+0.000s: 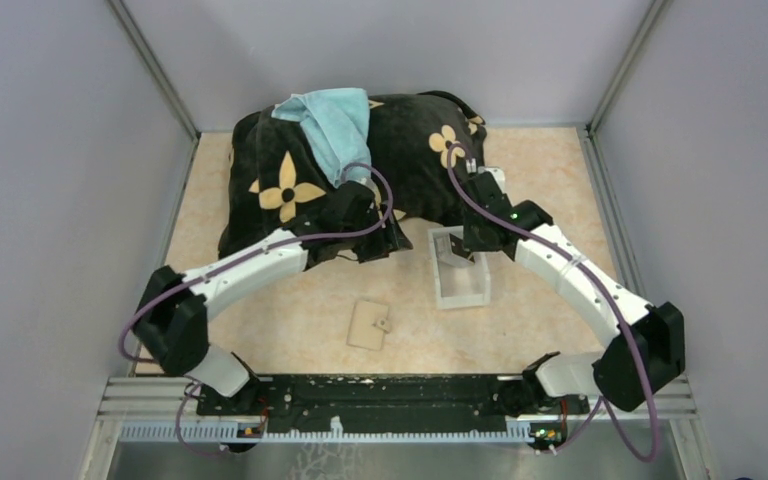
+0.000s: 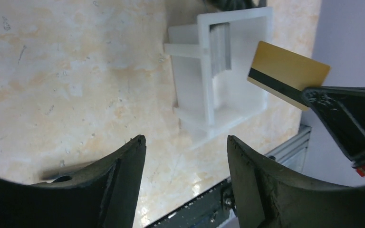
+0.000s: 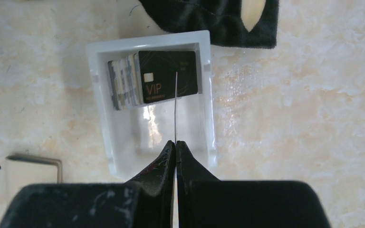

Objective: Put the credit cards into the card holder
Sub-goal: Pick up the credit card from the storage box, then open the card holder at the center of the board.

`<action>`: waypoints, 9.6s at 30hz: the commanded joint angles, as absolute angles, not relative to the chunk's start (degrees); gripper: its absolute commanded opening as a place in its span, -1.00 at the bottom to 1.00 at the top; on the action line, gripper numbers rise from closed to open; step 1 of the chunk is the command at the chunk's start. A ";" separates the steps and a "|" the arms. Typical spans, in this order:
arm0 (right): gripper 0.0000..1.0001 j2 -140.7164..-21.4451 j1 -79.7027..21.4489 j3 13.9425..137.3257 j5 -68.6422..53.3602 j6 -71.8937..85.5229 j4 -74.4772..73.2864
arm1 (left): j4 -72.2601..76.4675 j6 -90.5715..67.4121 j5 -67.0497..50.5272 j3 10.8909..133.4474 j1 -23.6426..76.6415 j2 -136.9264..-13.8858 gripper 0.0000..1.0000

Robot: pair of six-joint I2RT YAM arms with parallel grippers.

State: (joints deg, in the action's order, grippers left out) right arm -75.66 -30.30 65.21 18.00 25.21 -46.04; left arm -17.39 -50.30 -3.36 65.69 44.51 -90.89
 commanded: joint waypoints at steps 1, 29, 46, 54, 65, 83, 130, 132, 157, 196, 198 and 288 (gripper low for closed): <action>-1.00 -69.89 -33.77 69.76 19.00 25.21 -48.22 | -20.39 -52.11 -5.25 63.96 44.29 -82.87 0.41; -1.00 -48.33 -35.86 55.34 -34.81 31.36 -42.17 | -5.74 -29.41 -33.92 50.96 42.45 -67.21 0.61; -1.00 -51.90 -35.86 52.47 -47.89 34.26 -36.21 | 0.98 -35.70 -45.46 46.32 42.45 -65.64 0.47; -1.00 -55.55 -35.86 52.20 -50.33 34.59 -33.46 | 0.42 -37.16 -48.51 42.83 42.45 -61.01 0.40; -1.00 -58.87 -35.86 45.31 -52.83 43.86 -16.68 | -0.67 -32.98 -55.87 41.86 42.45 -62.58 0.14; -1.00 -65.94 -36.47 45.65 -50.57 45.28 -9.12 | 0.43 -28.60 -67.30 39.84 37.21 -67.71 -0.88; 0.70 -46.05 -54.93 39.03 25.43 26.52 -7.30 | 4.84 -44.92 -37.20 30.32 31.55 -57.10 -1.00; 0.64 -48.23 -54.94 40.67 24.08 25.27 -9.67 | 5.02 -45.12 -36.71 30.24 31.56 -57.24 -1.00; 0.07 -53.95 -54.36 35.08 -3.74 40.15 1.91 | 26.35 -54.45 -48.48 26.13 31.55 -64.65 -1.00; -1.00 -63.89 -53.92 46.93 -7.93 43.24 -9.87 | -5.01 -47.56 -16.09 27.08 30.30 -61.85 0.14; -1.00 -66.78 -56.03 50.38 -4.71 43.66 -14.01 | -8.91 -47.42 -11.73 26.30 30.24 -59.22 0.07; -1.00 -70.94 -62.76 34.03 13.37 78.32 -8.63 | -3.98 -42.63 -14.94 18.01 34.09 -65.25 -1.00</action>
State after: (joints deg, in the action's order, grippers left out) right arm -73.10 -63.29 34.83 13.69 76.71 -14.09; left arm -3.29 -43.88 -14.90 17.23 33.43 -63.55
